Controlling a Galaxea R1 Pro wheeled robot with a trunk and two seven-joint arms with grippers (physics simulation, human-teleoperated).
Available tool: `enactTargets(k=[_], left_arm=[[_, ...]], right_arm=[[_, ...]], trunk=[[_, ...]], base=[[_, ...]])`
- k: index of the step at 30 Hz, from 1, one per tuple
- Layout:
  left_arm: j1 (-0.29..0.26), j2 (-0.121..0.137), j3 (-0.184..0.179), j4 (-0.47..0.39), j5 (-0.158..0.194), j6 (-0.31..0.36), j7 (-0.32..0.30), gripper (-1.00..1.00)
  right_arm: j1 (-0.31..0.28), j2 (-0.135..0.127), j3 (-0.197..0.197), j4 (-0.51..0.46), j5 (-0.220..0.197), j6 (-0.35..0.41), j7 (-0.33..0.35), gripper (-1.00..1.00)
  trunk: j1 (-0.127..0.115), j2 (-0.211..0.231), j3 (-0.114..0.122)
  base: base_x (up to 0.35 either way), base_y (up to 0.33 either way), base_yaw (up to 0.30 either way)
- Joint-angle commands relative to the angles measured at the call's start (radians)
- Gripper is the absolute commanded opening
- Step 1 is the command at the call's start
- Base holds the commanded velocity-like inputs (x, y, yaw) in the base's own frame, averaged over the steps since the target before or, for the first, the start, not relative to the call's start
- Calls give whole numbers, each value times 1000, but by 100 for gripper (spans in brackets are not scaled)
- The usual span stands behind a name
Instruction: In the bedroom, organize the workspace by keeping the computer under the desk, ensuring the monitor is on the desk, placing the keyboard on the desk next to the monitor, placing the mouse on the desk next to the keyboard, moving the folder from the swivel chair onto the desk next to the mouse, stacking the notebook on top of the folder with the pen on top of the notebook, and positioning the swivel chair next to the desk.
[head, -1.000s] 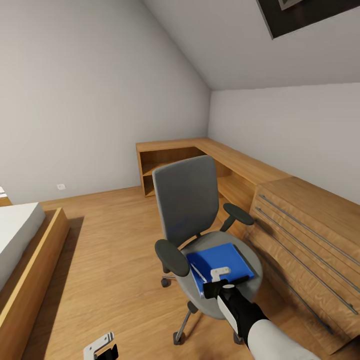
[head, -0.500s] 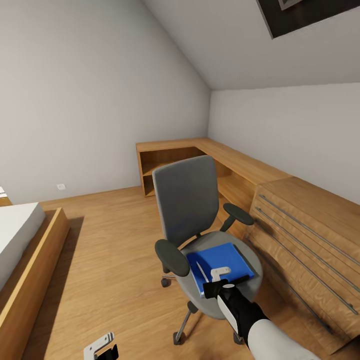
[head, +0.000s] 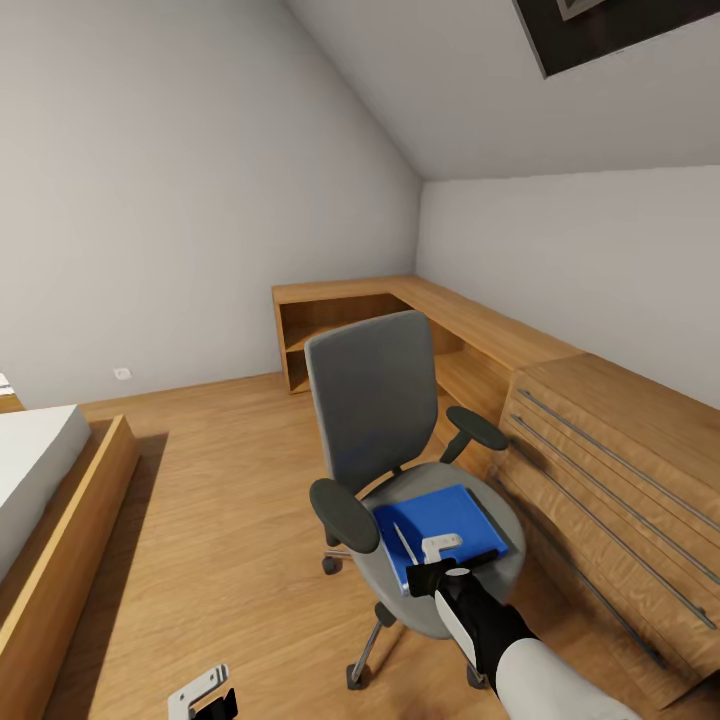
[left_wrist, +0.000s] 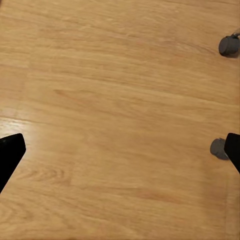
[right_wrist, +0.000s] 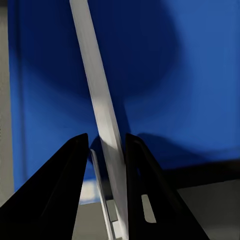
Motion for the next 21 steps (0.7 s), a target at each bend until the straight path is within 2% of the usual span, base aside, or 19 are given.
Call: enactTargets(k=[1, 7, 13, 18, 21], left_arm=[[0, 1, -2, -2, 5, 4, 7, 100], [0, 1, -2, -1, 5, 4, 6, 100], [0, 1, -3, 5, 4, 4, 6, 100], [0, 1, -5, 10, 4, 4, 6, 100], [0, 1, -5, 11, 4, 4, 6, 100]], right_arm=[[0, -1, 6, -1, -3, 6, -5, -100], [0, -1, 6, -2, -3, 6, -5, -100], [0, -2, 6, -5, -3, 3, -5, -100], [1, -4, 5, -43, -3, 2, -6, -100], [1, -20, 5, -86, -6, 4, -6, -100]], trunk=[[0, 0, -1], [0, 0, -1], [-23, 42, 18], [-42, 77, 33], [-54, 98, 43]], base=[[0, 0, 0], [0, 0, 0], [0, 0, 0], [0, 0, 0], [0, 0, 0]])
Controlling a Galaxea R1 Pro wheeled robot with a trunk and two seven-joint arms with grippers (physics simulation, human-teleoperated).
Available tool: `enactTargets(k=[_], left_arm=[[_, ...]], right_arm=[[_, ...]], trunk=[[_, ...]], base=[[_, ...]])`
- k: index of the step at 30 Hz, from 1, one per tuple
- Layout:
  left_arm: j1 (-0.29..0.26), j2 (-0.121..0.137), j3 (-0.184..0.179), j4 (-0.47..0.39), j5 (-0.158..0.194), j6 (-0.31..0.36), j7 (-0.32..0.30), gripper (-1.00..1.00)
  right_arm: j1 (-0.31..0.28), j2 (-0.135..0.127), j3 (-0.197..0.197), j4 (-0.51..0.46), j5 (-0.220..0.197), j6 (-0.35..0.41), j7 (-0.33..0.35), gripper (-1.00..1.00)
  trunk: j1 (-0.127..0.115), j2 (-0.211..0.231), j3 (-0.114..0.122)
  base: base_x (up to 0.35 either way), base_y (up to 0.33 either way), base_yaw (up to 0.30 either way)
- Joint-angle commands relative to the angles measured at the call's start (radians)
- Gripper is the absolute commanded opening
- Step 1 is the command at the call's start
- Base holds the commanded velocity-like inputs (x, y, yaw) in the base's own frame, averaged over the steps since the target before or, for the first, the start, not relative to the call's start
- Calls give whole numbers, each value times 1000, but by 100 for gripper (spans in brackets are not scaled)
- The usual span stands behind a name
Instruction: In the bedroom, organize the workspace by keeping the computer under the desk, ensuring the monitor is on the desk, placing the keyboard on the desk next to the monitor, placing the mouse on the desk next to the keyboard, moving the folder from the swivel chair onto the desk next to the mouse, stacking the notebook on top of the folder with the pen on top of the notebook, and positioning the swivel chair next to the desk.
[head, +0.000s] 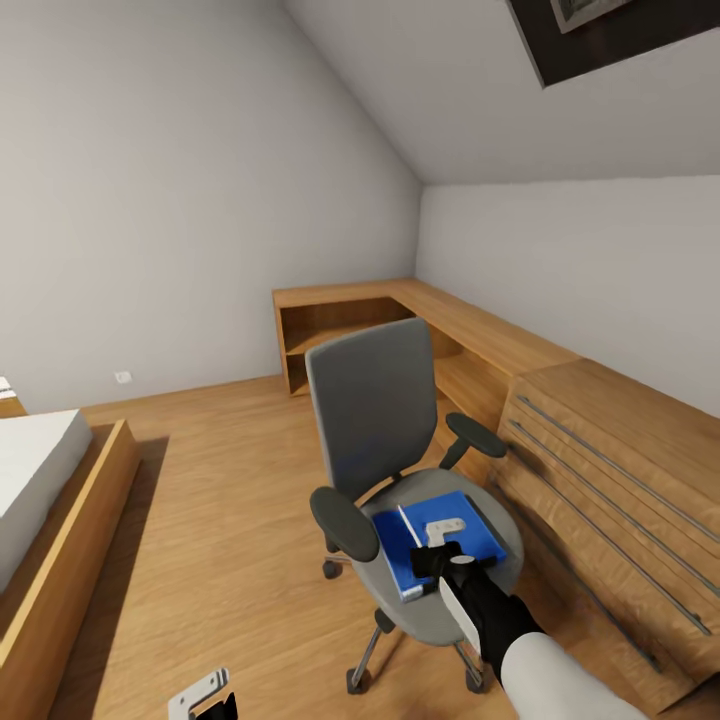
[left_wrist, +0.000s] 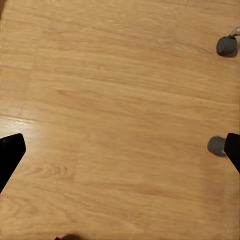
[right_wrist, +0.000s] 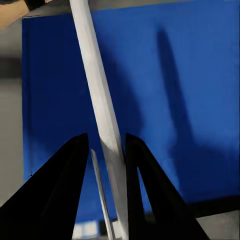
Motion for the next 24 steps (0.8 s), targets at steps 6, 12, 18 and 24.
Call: enactTargets(k=[6, 12, 18, 24], left_arm=[[0, 1, -3, -1, 5, 4, 7, 100], [0, 1, -3, -1, 5, 4, 7, 100], [0, 1, -3, -1, 5, 4, 8, 100], [0, 1, -30, -1, 5, 2, 11, 100]], right_arm=[[0, -16, 4, -25, -7, 7, -5, -100], [7, -32, 1, -138, -9, 20, -6, -100], [102, -60, -19, -399, -10, 132, -8, -100], [216, -66, -132, -670, -11, 240, -7, -100]], trunk=[[-23, 42, 18], [-46, 84, 37], [-69, 126, 56], [-92, 168, 74]], base=[[0, 0, 0], [0, 0, 0], [0, 0, 0], [0, 0, 0]])
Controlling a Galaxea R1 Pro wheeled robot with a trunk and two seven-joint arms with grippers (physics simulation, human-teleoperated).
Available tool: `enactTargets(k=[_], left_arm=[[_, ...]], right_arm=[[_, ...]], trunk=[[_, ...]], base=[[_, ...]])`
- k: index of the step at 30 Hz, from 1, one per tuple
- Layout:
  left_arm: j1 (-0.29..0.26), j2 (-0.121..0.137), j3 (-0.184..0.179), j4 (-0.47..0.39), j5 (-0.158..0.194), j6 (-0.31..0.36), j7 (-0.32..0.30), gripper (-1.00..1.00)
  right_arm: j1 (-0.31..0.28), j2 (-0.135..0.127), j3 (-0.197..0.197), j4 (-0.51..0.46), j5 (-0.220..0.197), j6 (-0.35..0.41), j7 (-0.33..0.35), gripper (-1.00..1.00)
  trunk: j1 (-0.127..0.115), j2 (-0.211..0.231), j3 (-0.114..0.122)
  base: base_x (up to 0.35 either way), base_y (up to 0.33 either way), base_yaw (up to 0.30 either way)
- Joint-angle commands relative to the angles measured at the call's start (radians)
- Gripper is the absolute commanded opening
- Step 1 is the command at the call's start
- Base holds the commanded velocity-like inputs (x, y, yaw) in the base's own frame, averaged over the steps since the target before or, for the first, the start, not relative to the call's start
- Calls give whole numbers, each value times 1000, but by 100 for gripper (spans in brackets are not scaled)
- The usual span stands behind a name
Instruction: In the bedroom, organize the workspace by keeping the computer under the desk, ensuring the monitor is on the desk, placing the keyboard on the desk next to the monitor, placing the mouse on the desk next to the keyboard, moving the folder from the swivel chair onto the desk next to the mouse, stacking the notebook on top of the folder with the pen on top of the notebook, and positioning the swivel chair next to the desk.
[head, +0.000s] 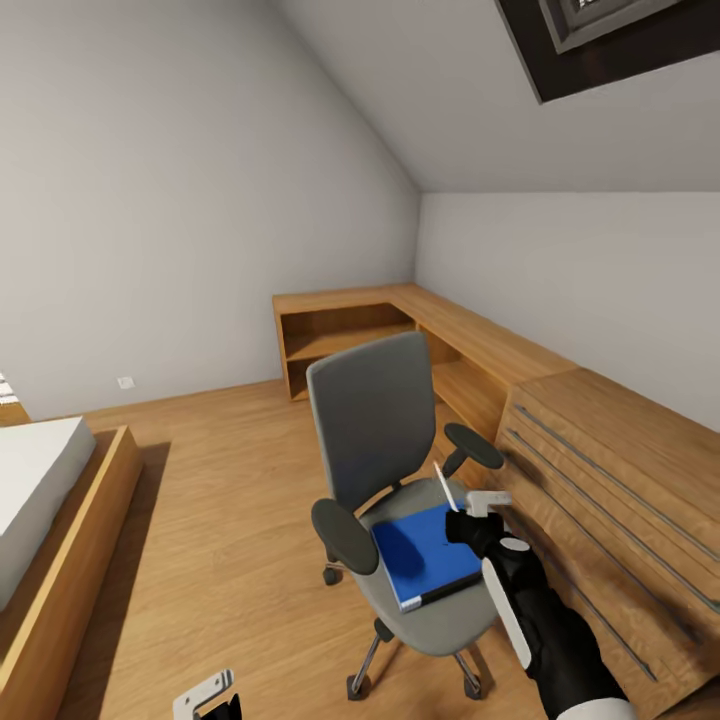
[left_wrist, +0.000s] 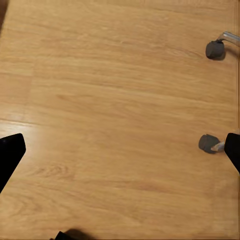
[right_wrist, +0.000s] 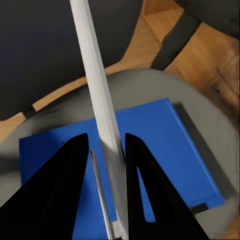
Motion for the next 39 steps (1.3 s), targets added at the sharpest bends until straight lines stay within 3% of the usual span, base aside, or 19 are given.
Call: enactTargets(k=[1, 3, 7, 12, 16, 19, 20, 22, 23, 29, 34, 39], left_arm=[[0, 1, -15, -2, 5, 3, 8, 100], [0, 1, -30, -2, 5, 3, 9, 100], [0, 0, -45, -1, 5, 2, 10, 100], [0, 1, -47, 5, 5, 2, 10, 100], [-1, 1, -47, 8, 5, 2, 9, 100], [-1, 1, -48, 9, 6, 3, 10, 100], [0, 0, -48, 9, 6, 3, 11, 100], [0, 1, -48, 9, 6, 3, 10, 100], [0, 1, -48, 9, 5, 2, 10, 100], [0, 0, -48, 9, 5, 2, 9, 100], [0, 0, -48, 9, 4, 2, 12, 100], [0, 0, -48, 9, 5, 3, 11, 100]], right_arm=[[17, 0, -17, -50, -6, 24, -5, -100], [43, 1, -39, -119, -17, 45, -5, -100], [89, -1, -80, -230, -86, 67, -5, -100], [101, -1, -95, -261, -108, 70, -5, -100], [104, 5, -131, -284, -122, 70, -4, -100], [104, 6, -145, -291, -157, 70, -5, -100], [104, 2, -153, -294, -188, 70, -5, -100], [104, 0, -159, -295, -192, 70, -5, -100], [104, -1, -197, -295, -194, 70, -5, -100], [104, -1, -213, -302, -195, 70, -5, -100], [104, 0, -304, -326, -195, 68, -4, -100], [104, 0, -338, -329, -196, 67, -3, -100]], trunk=[[-4, 7, 2], [-12, 21, 8], [-27, 49, 21], [-46, 84, 37], [-61, 112, 49], [-73, 133, 59], [-77, 140, 62], [-84, 154, 68], [-88, 161, 71], [-111, 203, 90], [-130, 238, 106], [-150, 273, 121]], base=[[0, 0, 0], [0, 0, 0], [0, 0, 0], [0, 0, 0], [0, 0, 0], [0, 0, 0], [-249, 0, 0], [-293, 0, 0], [-337, 0, 0], [-333, -20, 0], [-165, -68, 0], [-28, -13, -3]])
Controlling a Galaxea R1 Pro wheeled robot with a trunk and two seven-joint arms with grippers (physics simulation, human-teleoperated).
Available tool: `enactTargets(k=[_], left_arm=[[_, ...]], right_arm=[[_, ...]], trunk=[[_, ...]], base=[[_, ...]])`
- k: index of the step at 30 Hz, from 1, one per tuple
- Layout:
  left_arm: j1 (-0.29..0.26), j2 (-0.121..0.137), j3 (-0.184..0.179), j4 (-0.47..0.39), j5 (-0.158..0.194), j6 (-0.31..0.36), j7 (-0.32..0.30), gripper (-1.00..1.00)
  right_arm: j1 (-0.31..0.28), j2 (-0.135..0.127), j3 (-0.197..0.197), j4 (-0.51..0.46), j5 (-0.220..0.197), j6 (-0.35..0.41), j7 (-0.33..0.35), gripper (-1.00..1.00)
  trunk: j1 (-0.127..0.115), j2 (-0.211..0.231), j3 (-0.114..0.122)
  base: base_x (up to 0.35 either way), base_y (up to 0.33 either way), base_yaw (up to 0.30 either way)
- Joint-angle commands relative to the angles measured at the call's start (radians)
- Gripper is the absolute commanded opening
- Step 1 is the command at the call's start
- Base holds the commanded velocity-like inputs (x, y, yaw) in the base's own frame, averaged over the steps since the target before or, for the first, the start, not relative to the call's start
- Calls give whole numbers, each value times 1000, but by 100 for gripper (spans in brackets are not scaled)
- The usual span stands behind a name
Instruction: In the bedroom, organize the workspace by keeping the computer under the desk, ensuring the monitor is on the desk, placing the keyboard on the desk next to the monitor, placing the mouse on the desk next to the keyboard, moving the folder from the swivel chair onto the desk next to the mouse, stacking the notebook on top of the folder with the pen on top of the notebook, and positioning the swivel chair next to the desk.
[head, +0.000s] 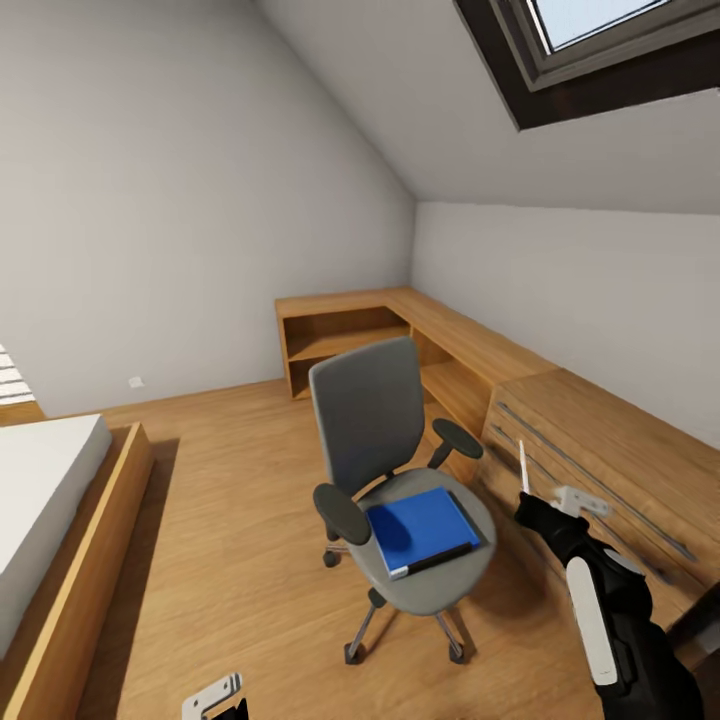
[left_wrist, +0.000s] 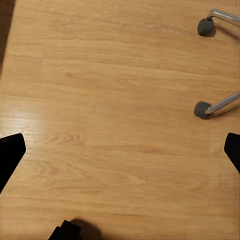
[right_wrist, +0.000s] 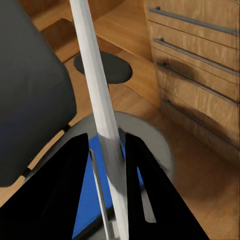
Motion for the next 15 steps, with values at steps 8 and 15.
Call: enactTargets(k=[8, 15], left_arm=[[0, 2, -3, -2, 4, 3, 8, 100], [0, 2, -3, -2, 4, 3, 8, 100]], right_arm=[[-1, 2, -123, -2, -37, 6, -3, -100], [-1, 0, -218, -4, -100, 5, -3, -100]], trunk=[[-31, 56, 24], [-58, 105, 46]], base=[[-4, -2, -161], [0, 0, -250]])
